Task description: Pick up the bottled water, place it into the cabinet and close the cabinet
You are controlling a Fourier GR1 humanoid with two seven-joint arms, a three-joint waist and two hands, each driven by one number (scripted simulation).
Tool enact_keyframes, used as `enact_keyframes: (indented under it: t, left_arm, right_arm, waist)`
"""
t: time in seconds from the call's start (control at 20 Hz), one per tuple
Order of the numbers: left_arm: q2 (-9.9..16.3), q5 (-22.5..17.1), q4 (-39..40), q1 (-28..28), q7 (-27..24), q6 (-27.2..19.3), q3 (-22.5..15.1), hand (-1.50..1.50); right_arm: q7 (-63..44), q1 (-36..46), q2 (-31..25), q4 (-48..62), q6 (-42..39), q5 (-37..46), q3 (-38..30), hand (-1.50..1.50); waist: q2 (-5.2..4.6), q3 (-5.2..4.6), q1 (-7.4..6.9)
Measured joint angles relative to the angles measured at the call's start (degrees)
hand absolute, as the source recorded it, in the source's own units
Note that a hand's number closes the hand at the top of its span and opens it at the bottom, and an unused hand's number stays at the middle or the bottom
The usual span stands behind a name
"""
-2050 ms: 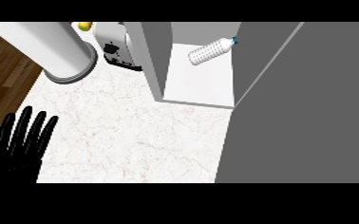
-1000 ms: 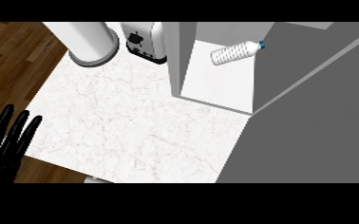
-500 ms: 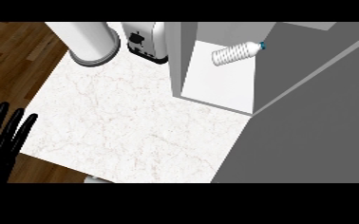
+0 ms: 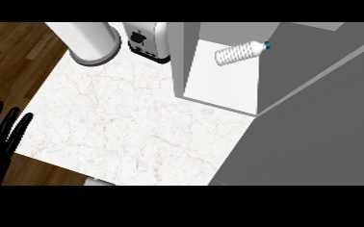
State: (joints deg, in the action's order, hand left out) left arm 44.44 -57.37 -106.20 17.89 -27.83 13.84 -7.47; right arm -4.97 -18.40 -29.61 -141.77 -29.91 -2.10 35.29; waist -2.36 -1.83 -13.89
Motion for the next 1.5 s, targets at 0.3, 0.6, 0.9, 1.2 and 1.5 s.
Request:
enact_keyframes:
  t: [0.3, 0.6, 0.9, 1.2, 1.5]
  left_arm:
    - [0.4, -0.2, 0.1, -0.8, 0.1, 1.0, 0.3, -1.50]
    - [0.7, -0.5, 0.5, -1.3, 0.2, 1.9, 0.7, -1.50]
    - [1.1, -1.0, 1.2, -1.6, 0.5, 2.4, 1.1, -1.50]
    - [1.3, -1.4, 1.8, -1.7, 0.8, 2.9, 1.4, -1.50]
    - [1.1, -1.9, 2.7, -2.0, 0.9, 3.3, 1.6, -1.50]
  right_arm:
    - [-0.2, 0.5, 1.5, 1.6, -0.4, -3.3, -0.1, 1.50]
    - [-2.3, 2.0, 4.4, 3.9, 0.9, -7.7, -0.1, 1.50]
    - [-7.6, 8.2, 7.1, 6.7, 2.0, -10.0, -1.8, 1.50]
    - [-13.5, 17.8, 8.4, 12.2, 1.6, -10.8, -5.4, 1.50]
    - [-19.3, 28.3, 12.5, 20.7, 3.4, -12.4, -8.0, 1.50]
  waist:
    - [-1.42, 0.12, -1.77]
    - [-2.06, 0.34, -2.50]
    - [-1.57, 0.44, -2.26]
    - [-1.13, 0.50, -2.44]
    - [-0.77, 0.66, -1.85]
